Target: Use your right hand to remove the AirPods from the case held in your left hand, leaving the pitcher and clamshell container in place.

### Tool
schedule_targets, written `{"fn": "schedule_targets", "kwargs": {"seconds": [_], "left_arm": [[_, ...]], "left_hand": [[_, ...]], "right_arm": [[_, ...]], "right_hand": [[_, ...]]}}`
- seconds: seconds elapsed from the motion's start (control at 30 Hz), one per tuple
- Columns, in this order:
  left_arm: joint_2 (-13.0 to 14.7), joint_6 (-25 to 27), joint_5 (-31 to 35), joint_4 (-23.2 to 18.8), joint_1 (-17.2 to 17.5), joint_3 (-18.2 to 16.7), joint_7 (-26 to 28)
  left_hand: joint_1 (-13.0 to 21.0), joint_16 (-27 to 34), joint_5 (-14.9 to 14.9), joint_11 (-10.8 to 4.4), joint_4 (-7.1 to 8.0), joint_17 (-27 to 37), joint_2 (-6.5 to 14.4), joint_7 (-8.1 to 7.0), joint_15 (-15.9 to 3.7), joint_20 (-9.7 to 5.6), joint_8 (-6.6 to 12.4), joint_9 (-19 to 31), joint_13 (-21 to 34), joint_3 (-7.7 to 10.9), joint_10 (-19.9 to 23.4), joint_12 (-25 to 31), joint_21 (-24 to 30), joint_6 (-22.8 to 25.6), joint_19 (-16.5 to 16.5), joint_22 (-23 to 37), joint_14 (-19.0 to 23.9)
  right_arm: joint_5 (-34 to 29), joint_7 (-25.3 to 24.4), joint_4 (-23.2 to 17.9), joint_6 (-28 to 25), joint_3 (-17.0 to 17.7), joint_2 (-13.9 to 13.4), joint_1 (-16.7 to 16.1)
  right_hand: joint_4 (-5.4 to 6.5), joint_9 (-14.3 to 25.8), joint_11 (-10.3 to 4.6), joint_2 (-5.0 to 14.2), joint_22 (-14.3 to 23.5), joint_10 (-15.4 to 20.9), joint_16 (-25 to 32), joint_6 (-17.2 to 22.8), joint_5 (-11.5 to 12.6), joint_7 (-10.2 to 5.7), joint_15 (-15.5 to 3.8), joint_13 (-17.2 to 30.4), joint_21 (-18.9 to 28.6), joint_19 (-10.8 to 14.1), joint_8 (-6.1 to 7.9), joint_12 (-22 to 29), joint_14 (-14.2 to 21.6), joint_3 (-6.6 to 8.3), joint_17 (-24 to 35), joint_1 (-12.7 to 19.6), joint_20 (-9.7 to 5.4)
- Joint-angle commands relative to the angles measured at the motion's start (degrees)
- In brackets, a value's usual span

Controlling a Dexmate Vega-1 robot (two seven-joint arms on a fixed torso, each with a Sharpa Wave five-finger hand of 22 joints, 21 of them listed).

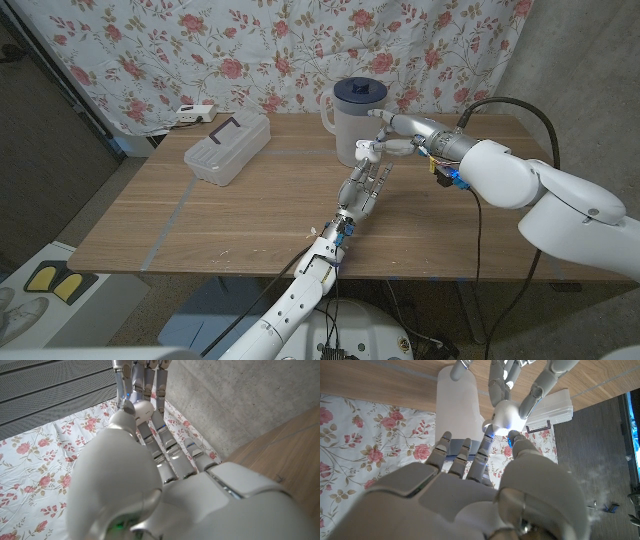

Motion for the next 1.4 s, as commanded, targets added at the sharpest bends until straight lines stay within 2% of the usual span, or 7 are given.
{"fn": "schedule_targets", "kwargs": {"seconds": [0.03, 0.2, 0.5, 0.7, 0.93, 1.17, 1.4], "left_arm": [[0.86, 0.74, 0.07, 0.21, -0.75, -0.16, -0.58], [1.16, 1.01, 0.18, 0.51, -1.25, -0.27, -1.08], [1.61, 1.96, -0.09, 1.54, -2.16, -0.4, -2.91], [1.42, 2.81, -0.85, 2.12, -2.34, -0.56, -3.47], [1.74, 3.52, -0.55, 2.69, -2.82, -0.34, -4.53], [1.61, 4.05, -0.9, 3.02, -2.92, -0.4, -5.32], [1.58, 3.98, -0.64, 3.3, -2.89, -0.45, -5.68]], "left_hand": [[0.03, 0.25, 0.51, -0.61, 0.31, 0.29, 1.17, 1.81, -1.18, -0.05, 3.85, 0.54, 18.75, -0.04, 1.75, 0.43, 0.2, 2.61, 0.29, 0.31, 1.69], [0.13, 0.26, 0.51, -0.58, 0.26, 0.34, 1.09, 1.64, -1.21, -0.09, 3.85, 0.39, 18.71, -0.09, 1.85, 0.37, 0.22, 2.77, 0.34, 0.31, 1.81], [0.16, 0.15, 0.51, -0.49, 0.33, 0.34, 1.14, 1.63, -1.14, 0.06, 3.82, 0.34, 18.7, -0.11, 1.85, 0.24, 0.23, 2.62, 0.37, 0.31, 1.89], [0.1, 0.0, 0.48, -0.55, 0.4, 0.29, 1.21, 1.85, -1.14, 0.13, 3.89, 0.5, 18.8, -0.11, 1.77, 0.17, 0.22, 2.45, 0.37, 0.32, 1.83], [0.21, -0.01, 0.45, -0.53, 0.4, 0.36, 1.23, 1.89, -1.14, 0.06, 3.94, 0.41, 18.72, -0.16, 1.89, 0.09, 0.28, 2.61, 0.54, 0.32, 1.92], [0.26, -0.04, 0.44, -0.52, 0.37, 0.41, 1.13, 1.93, -1.17, 0.07, 3.97, 0.24, 18.89, -0.24, 2.02, 0.12, 0.29, 2.87, 0.58, 0.32, 1.97], [0.34, -0.07, 0.45, -0.53, 0.36, 0.47, 1.14, 1.9, -1.19, 0.09, 4.0, 0.28, 18.87, -0.29, 1.96, -0.05, 0.27, 2.79, 0.55, 0.33, 2.08]], "right_arm": [[-0.69, 3.15, -0.67, -0.34, -0.24, -1.5, 1.44], [0.26, 3.65, -0.7, 0.24, 0.98, -1.91, 0.94], [2.02, 4.87, -0.37, 1.45, 2.18, -2.55, 0.7], [2.34, 4.05, -0.25, 1.7, 2.93, -2.44, 0.12], [2.78, 2.82, -0.15, 2.04, 3.76, -2.3, -0.86], [2.66, 1.68, -0.34, 2.18, 4.41, -2.58, -1.77], [2.82, 2.54, -0.46, 1.82, 4.2, -3.19, -1.31]], "right_hand": [[-0.18, 0.18, -0.45, 0.08, -0.04, 0.75, -0.31, 0.17, 2.56, -0.47, -1.0, -0.02, 0.13, 0.56, 0.12, -0.32, 0.61, 1.78, -0.13, 1.68, -0.69], [-0.55, 0.2, -1.13, -0.31, -0.08, 0.99, -0.55, 0.05, 5.65, -0.51, -1.68, 0.09, 0.22, 1.14, 0.05, -0.59, 0.89, 3.86, -0.4, 3.77, -1.18], [-0.5, 0.24, -0.61, -2.89, -0.1, 0.41, -1.06, -2.08, 7.85, -0.07, -1.49, 0.53, 0.25, 1.83, -0.59, -0.95, 0.89, 4.66, -0.84, 4.73, -0.53], [0.83, 0.28, 0.11, -4.68, -0.06, 1.3, -1.28, -2.89, 8.33, -0.02, -1.41, 1.39, 0.13, 1.91, -0.57, -0.03, 0.95, 3.76, -0.65, 2.94, -0.3], [1.55, 0.3, -0.52, -4.29, 0.0, 2.91, -0.59, -2.45, 7.69, -0.66, -2.12, 2.78, 0.33, 2.77, -0.26, 1.87, 2.31, 2.65, -0.01, 2.12, -0.69], [0.98, 0.3, -1.38, -3.57, 0.03, 3.79, -0.13, -1.3, 6.83, -1.68, -2.87, 4.4, 0.55, 3.81, 0.13, 3.73, 3.35, 2.28, 0.45, 3.19, -1.92], [-0.03, 0.32, -2.1, -3.51, 0.03, 1.4, -0.31, -1.51, 5.72, -1.87, -3.09, 6.12, 0.41, 4.0, -0.01, 4.4, 3.22, 2.15, 0.68, 5.52, -2.6]]}}
